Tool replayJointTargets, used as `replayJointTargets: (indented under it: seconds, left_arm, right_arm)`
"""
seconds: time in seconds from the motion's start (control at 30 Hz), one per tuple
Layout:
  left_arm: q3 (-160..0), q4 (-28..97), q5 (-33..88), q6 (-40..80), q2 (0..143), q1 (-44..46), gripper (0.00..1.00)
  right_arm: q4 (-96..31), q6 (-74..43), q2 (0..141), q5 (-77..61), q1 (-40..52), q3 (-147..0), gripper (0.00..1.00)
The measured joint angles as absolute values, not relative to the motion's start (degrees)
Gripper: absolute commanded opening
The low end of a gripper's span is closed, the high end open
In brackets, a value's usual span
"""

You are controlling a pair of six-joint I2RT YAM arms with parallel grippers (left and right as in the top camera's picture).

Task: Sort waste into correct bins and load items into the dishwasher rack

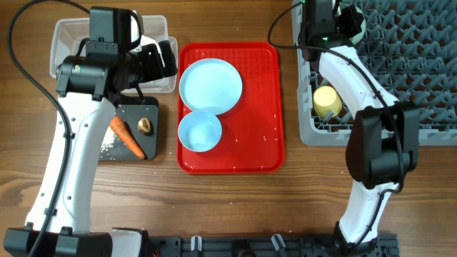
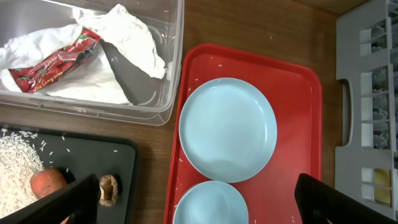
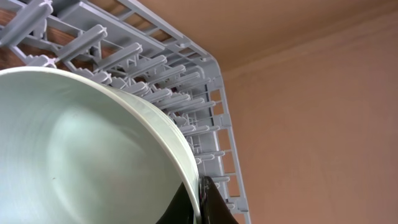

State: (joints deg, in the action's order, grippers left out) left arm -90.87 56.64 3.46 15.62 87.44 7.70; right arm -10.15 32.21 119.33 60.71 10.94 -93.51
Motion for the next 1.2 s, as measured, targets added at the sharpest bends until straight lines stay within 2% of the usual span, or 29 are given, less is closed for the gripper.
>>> replayJointTargets:
  seconds: [0.67, 0.77, 0.97, 1.13, 1.2]
  left_arm:
    - [-90.87, 56.64, 3.44, 15.62, 87.44, 7.70, 1.00]
    - [-90.87, 56.64, 3.46, 15.62, 87.44, 7.70, 1.00]
    - [-90.87, 56.62, 3.44, 15.62, 87.44, 7.70, 1.00]
    - [-90.87, 56.64, 3.44, 15.62, 87.44, 7.70, 1.00]
    - [-90.87, 56.64, 3.44, 15.62, 87.44, 7.70, 1.00]
  right_arm:
    - [-8.97, 29.61, 121.99, 65.19, 11.49, -93.51, 0.10]
    - [-9.04, 29.71, 121.99, 65.52, 11.88, -93.51, 0.31]
    - [-9.13, 29.61, 121.99, 65.87, 14.74, -93.49, 0.52]
    - [-10.46, 29.61, 121.99, 65.84, 17.32, -93.49, 0.60]
    - [-11.14, 29.61, 121.99, 65.87, 17.76, -93.49, 0.66]
